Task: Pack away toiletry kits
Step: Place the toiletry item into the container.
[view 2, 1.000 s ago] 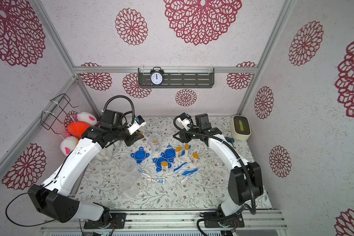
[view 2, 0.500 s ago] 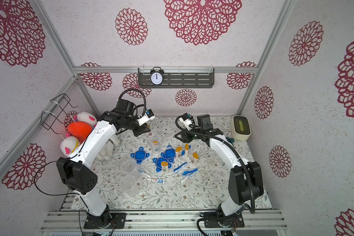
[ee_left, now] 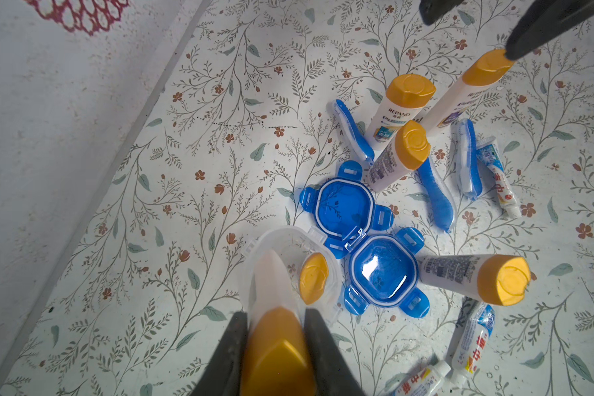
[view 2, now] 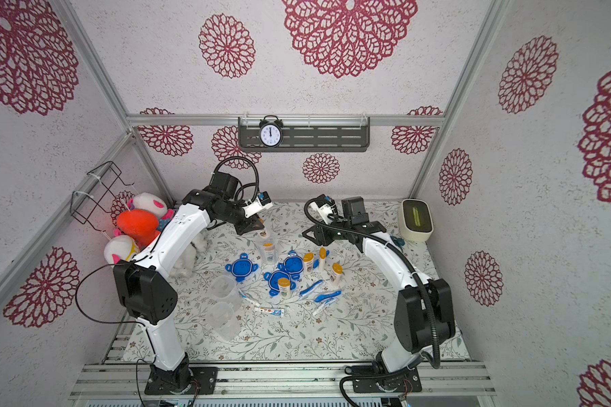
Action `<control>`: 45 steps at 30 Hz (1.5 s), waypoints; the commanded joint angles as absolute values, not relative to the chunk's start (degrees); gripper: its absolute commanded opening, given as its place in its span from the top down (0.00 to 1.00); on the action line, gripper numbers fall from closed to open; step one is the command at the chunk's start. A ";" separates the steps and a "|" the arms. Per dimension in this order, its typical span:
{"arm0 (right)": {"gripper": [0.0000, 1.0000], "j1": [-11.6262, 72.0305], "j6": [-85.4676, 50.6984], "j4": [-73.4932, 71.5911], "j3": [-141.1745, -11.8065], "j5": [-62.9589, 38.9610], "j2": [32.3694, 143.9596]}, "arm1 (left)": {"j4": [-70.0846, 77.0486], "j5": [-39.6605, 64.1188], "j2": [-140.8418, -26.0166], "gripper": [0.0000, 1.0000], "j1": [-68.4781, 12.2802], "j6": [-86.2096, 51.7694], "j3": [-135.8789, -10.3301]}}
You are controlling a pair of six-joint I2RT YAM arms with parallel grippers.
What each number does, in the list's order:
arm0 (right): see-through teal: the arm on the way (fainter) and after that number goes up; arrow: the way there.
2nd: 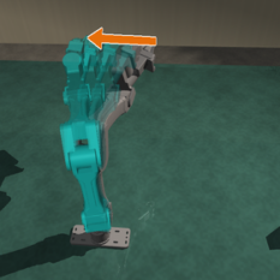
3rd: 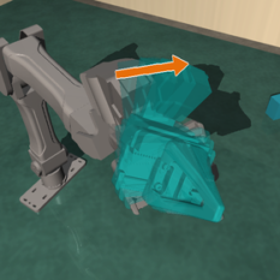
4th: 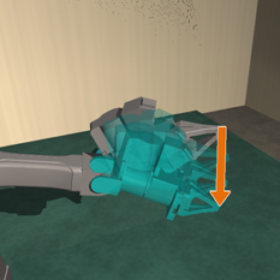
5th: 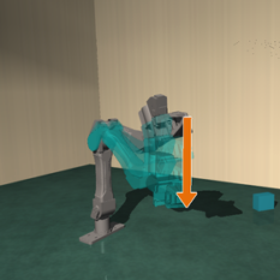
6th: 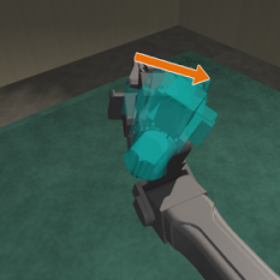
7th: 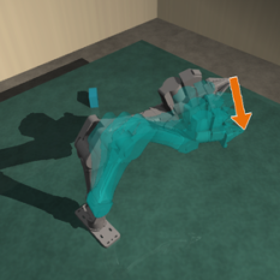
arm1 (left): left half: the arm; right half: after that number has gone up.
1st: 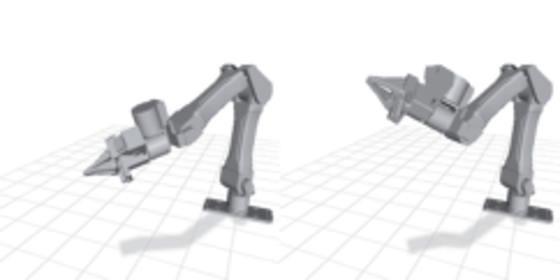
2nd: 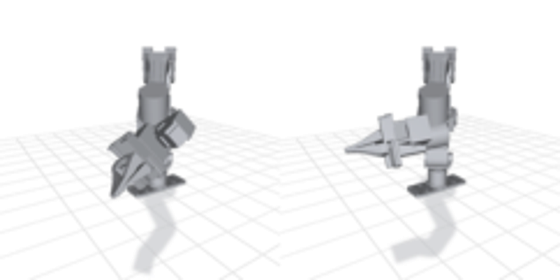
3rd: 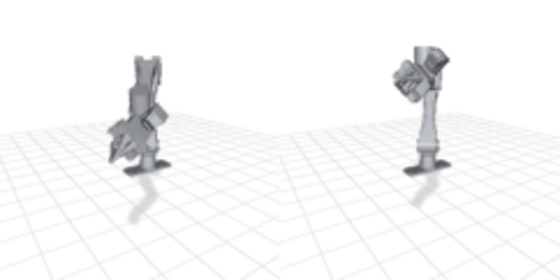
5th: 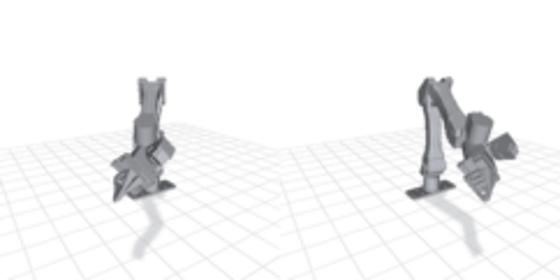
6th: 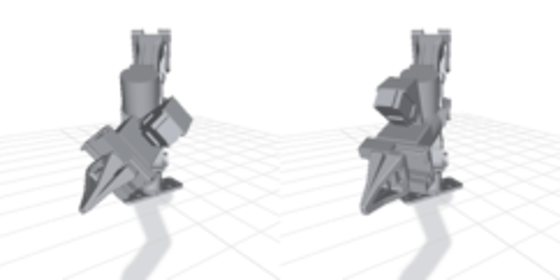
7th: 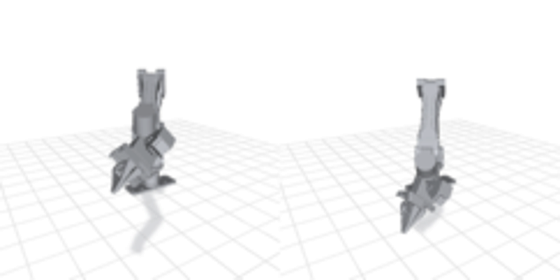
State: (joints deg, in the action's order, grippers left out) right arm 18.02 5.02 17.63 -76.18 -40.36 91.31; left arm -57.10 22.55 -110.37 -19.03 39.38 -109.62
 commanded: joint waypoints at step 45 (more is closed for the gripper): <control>0.52 13.13 -18.48 20.08 -70.83 -11.20 87.89 | -21.33 24.32 -91.58 0.24 -13.97 8.56 -80.31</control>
State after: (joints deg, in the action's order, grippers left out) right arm 13.37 -13.10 19.18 -71.24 -13.67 86.63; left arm -29.95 25.85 -92.05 -14.31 16.97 -84.60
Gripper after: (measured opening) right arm 0.488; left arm 0.749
